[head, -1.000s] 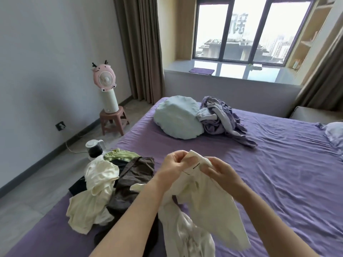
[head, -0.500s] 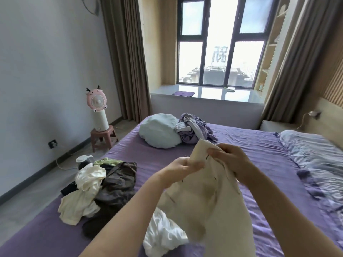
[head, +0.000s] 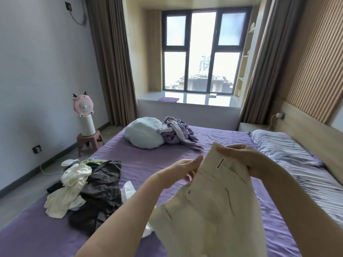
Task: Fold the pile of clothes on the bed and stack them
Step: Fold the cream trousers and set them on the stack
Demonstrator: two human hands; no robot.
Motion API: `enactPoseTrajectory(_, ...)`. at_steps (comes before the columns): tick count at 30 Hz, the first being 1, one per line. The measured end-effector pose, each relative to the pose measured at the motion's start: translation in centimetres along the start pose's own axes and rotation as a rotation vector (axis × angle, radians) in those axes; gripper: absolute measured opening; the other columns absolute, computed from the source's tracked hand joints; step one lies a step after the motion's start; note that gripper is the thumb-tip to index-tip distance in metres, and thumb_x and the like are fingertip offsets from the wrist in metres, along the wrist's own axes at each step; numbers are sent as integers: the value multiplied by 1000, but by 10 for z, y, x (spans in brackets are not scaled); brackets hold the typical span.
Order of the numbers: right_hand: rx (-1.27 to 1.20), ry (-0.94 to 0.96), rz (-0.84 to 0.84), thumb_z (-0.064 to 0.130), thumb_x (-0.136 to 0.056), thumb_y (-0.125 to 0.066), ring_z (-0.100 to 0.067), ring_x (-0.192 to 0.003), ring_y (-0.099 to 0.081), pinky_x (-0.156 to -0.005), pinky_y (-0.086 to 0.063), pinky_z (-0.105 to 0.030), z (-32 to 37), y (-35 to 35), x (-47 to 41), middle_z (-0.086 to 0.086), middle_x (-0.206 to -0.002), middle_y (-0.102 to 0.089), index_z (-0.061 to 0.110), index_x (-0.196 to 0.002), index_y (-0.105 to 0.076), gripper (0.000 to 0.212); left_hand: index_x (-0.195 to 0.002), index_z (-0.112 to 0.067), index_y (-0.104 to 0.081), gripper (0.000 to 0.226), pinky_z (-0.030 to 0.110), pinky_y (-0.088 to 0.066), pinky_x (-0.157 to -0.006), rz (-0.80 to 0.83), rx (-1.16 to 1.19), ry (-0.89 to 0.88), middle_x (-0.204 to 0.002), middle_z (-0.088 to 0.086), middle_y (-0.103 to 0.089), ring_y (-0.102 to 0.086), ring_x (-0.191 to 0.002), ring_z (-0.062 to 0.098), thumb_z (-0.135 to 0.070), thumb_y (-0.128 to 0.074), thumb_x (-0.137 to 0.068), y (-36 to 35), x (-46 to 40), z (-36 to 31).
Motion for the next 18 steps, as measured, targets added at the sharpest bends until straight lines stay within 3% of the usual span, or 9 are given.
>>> enactPoseTrajectory(2, -47, 39, 1, 37, -63, -81, -19, -66, -67, -62, -56, -29, 3, -1, 12, -11, -81, -72, 11, -84, -77, 34, -112, -16, -66, 72, 28, -43, -89, 68, -11, 43, -101, 7, -65, -58, -88, 19, -73, -30, -87, -7, 4, 1)
enactPoseTrajectory(3, -56, 55, -3, 36, -65, -80, -19, -65, -67, -60, -55, -29, 5, -2, 17, -10, -80, -72, 12, -83, -77, 30, -110, -18, -67, 73, 31, -41, -98, 97, -8, 64, -103, 5, -68, -62, -92, 16, -76, -30, -85, -10, 5, 4)
enactPoseTrajectory(4, -60, 72, -12, 36, -66, -80, -19, -65, -67, -60, -55, -29, 8, -3, 22, -9, -79, -71, 12, -82, -77, 29, -102, -17, -67, 73, 34, -39, -102, 116, 5, 77, -91, 0, -69, -63, -85, 10, -79, -32, -83, -13, 6, 6)
enactPoseTrajectory(6, -66, 111, -43, 38, -65, -81, -19, -67, -65, -62, -56, -30, 13, -6, 32, -9, -78, -70, 12, -81, -76, 31, -90, -14, -62, 67, 33, -41, -89, 135, 7, 67, -66, -8, -56, -53, -63, 4, -77, -44, -77, -18, 9, 9)
enactPoseTrajectory(8, -78, 156, -72, 38, -66, -81, -18, -65, -64, -61, -55, -28, 18, -9, 41, -7, -75, -69, 13, -78, -75, 29, -94, -13, -66, 48, 34, -45, -81, 169, -27, 25, -76, -5, -60, -55, -70, 8, -59, -61, -80, -21, 12, 12)
enactPoseTrajectory(10, -90, 195, -95, 39, -68, -80, -16, -62, -62, -59, -53, -26, 21, -12, 51, -5, -72, -68, 14, -76, -74, 27, -106, -2, -66, 31, 38, -50, -89, 179, -51, -8, -97, 6, -65, -60, -88, 16, -28, -69, -88, -23, 15, 15)
enactPoseTrajectory(13, -118, 232, -192, 38, -68, -80, -18, -64, -62, -61, -52, -28, 22, -10, 63, -8, -76, -67, 7, -85, -72, 36, -96, -2, -61, 9, 27, -50, -74, 91, -9, -35, -91, 8, -60, -57, -80, 15, -1, -65, -88, -19, 19, 21)
enactPoseTrajectory(15, -183, 248, -273, 36, -70, -79, -17, -62, -63, -58, -53, -26, 18, -7, 71, -6, -75, -68, 9, -83, -73, 31, -92, -12, -56, 20, 31, -45, -70, 83, -24, 0, -86, 11, -56, -52, -75, 20, 5, -63, -86, -12, 24, 32)
enactPoseTrajectory(18, -220, 232, -389, 36, -72, -77, -16, -60, -63, -56, -52, -25, 3, -4, 85, -6, -73, -69, 9, -84, -72, 30, -111, -19, -55, 38, 36, -40, -76, 118, -120, 37, -88, 16, -54, -48, -81, 23, 8, -60, -83, -5, 32, 54)
Point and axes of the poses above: each hand's wrist, its own x-axis away from the middle knuckle, its own y-axis out of the back of the hand, z = x × y, the point moved 3 cm from there along -x, towards the middle knuckle
